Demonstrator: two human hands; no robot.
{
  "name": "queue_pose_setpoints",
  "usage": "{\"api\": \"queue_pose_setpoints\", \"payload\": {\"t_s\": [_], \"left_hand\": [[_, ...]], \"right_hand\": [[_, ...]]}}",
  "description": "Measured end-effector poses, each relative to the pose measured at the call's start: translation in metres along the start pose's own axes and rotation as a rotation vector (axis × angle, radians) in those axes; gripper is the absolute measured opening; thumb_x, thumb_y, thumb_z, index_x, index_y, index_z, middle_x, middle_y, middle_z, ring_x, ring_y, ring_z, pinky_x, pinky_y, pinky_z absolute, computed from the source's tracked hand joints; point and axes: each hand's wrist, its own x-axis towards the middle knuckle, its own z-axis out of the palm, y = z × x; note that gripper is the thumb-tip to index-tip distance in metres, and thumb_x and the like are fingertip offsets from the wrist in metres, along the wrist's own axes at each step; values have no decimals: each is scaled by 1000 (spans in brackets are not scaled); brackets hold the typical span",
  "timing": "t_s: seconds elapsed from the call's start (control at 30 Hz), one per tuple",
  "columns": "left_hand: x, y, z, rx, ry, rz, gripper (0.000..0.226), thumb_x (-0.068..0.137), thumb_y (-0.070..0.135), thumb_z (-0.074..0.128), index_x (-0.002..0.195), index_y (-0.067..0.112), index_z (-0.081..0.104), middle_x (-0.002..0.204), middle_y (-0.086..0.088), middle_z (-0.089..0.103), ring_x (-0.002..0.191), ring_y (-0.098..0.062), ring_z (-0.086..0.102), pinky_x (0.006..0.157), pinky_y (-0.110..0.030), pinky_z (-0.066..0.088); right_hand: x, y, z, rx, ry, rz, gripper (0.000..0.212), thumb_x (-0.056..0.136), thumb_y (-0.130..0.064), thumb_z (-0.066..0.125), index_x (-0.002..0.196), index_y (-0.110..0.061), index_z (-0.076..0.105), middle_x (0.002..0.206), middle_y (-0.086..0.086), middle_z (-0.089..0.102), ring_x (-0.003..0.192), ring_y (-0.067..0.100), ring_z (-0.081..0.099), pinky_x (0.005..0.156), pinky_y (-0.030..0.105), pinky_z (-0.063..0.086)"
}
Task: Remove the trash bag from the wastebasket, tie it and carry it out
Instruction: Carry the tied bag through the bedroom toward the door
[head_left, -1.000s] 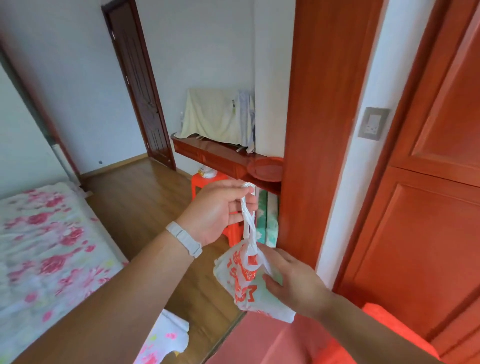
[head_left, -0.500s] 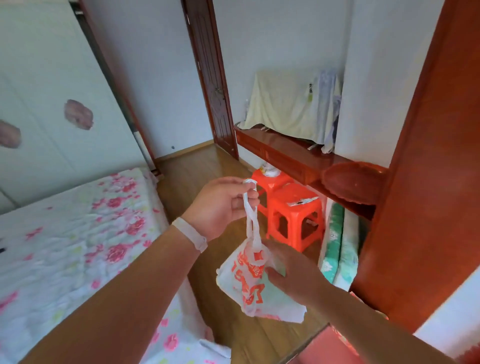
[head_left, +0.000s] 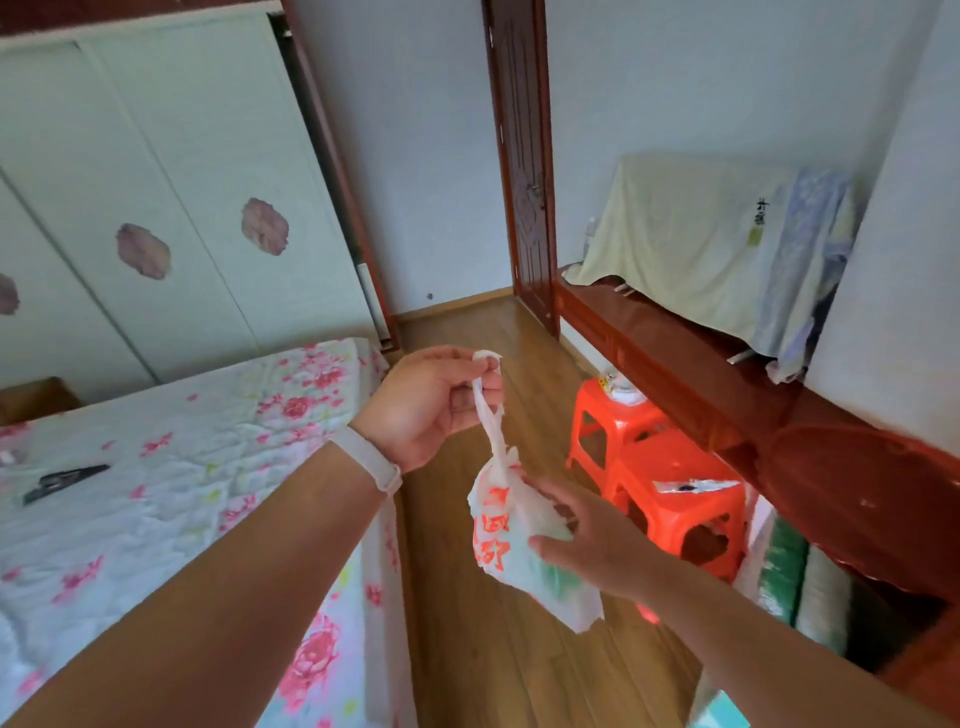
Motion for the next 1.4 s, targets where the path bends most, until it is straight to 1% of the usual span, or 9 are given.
{"api": "queue_pose_setpoints", "payload": {"t_s": [0.2,0.37,0.5,0.67,0.8,0.93,1.03,1.27,1.4], "left_hand": [[66,-5,-25,-29,-20,-7,13,86,10,58,88,6,71,77,-9,67,71,-22,64,93,-48,51],[137,-10,-53,-38,-66,-30,14,89,9,57,91,3,70,77,-9,68,71,-22,65,82,-41,53],[196,-4,-84,-63,-80,-46,13,90,6,55,95,1,66,76,-10,67,70,-23,64,80,-40,53],[260,20,-128,-55,-129,-50,19,92,7,55,102,-4,66,75,-9,69,67,-19,66,75,-33,57],[309,41,-157,-59,-132,-29,21,92,7,55,106,-7,64,73,-8,70,65,-18,67,70,-30,58],[357,53,-179,-39,-129,-23,15,91,7,56,98,0,68,75,-8,72,68,-19,69,76,-34,57],[399,58,-195,-13,-110,-9,16,90,8,58,99,2,70,78,-9,73,72,-20,70,80,-36,57],[513,52,-220,38,-88,-21,15,91,7,56,92,4,71,79,-9,73,74,-22,69,85,-40,54],[596,57,-237,5,-45,-24,15,90,6,56,94,2,70,77,-10,72,71,-22,68,81,-39,55]], "right_hand": [[66,13,-12,1,0,6,62,69,-43,67,124,-60,42,115,-24,59,101,0,60,80,27,59],[138,34,-18,4,49,51,65,71,-36,71,131,-43,46,121,-14,60,103,4,62,86,32,57],[207,43,-20,27,45,85,62,74,-30,74,132,-34,51,121,-14,63,105,1,62,90,28,54],[303,36,-21,-13,78,113,53,70,-38,73,114,-59,51,108,-25,66,100,-3,63,82,19,54],[373,32,-22,-48,131,112,60,75,-40,72,130,-38,49,111,-24,63,99,-5,62,85,25,55],[434,29,-26,-52,146,99,60,78,-40,71,133,-30,49,114,-18,64,100,-1,62,86,31,57],[480,36,-30,-25,170,74,58,80,-38,71,134,-30,49,117,-16,64,102,3,63,86,35,58],[593,79,-47,6,148,39,48,81,-51,64,123,-33,54,107,-13,67,92,4,66,76,30,60],[676,108,-69,73,101,27,44,78,-62,60,116,-42,51,103,-19,66,87,-3,66,69,20,59]]}}
